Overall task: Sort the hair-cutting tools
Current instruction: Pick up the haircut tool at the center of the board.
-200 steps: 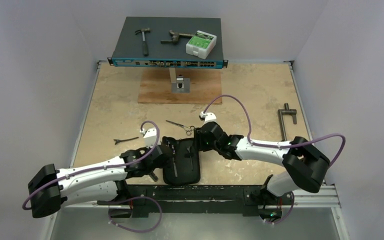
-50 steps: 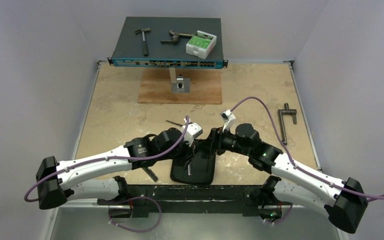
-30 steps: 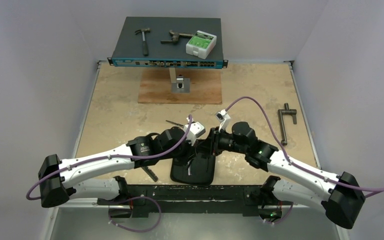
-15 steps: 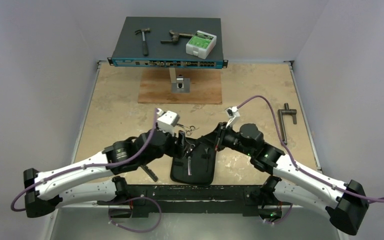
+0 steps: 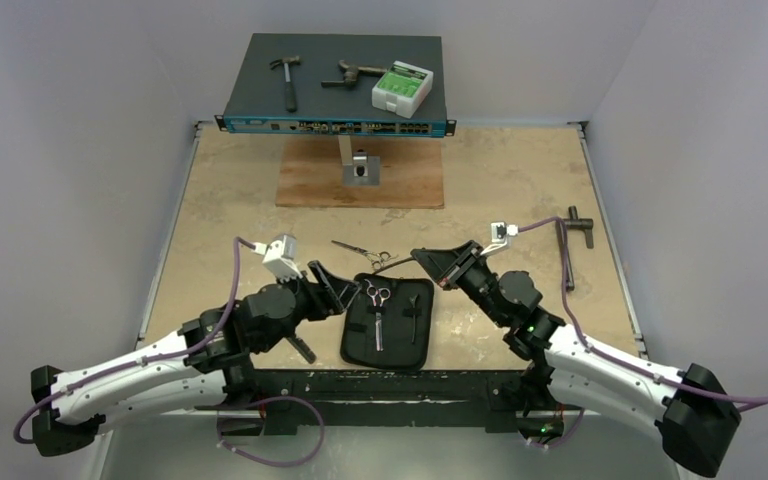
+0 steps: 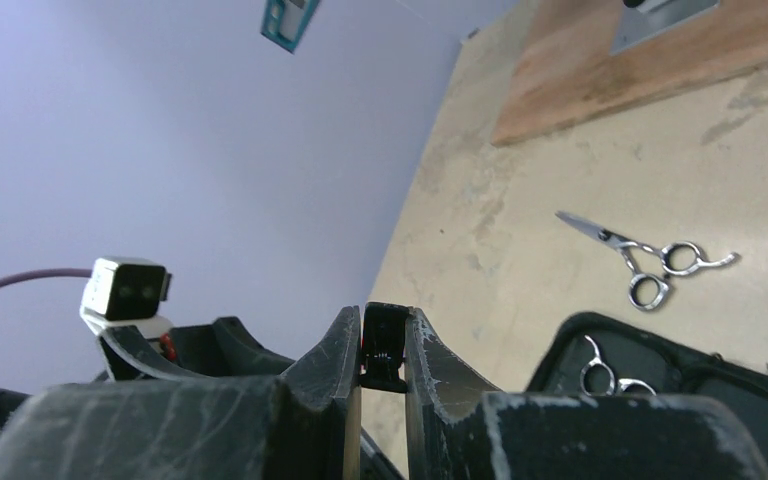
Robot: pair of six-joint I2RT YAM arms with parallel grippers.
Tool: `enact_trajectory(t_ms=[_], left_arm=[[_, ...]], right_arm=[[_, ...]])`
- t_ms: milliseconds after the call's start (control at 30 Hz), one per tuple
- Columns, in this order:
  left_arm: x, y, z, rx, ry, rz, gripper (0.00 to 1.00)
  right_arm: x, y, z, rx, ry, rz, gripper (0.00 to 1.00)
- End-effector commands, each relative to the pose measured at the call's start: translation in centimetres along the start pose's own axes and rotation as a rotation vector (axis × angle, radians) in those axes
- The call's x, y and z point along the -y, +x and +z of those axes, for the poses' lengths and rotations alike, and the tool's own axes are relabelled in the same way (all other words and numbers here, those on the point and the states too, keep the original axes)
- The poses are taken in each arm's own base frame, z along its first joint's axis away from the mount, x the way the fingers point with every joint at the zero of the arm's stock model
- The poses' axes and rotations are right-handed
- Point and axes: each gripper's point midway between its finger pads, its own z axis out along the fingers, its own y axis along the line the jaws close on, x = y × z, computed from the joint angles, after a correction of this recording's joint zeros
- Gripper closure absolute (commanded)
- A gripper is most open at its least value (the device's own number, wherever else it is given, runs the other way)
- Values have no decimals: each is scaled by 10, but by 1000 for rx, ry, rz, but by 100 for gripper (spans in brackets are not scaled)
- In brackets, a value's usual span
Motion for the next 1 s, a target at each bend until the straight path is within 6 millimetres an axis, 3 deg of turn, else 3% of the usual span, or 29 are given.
enact_trajectory(t_ms=[0,167,333,433,600,767,967], left_arm=[[53,-21,3,40,132,-94,35],[53,-26,11,51,75,0,35],[41,-29,9,85,70,56,35],[54,-26,7,72,157,125,35],[74,-24,1,5,240,406,35],[88,-18,-6,-59,316,562,38],[72,-34,3,88,239,395,38]], right_arm=[[-37,-30,6,125,-125,55,100],[-45,-20,7,57,-146,16,100],[-44,-13,-8,2,-148,-61,100],[-44,-5,-18,-36,-175,-75,100],[-53,8,-20,-166,-163,-146,100],[-54,-1,-23,-155,-100,-95,100],[-54,-32,-35,50,-137,128,100]])
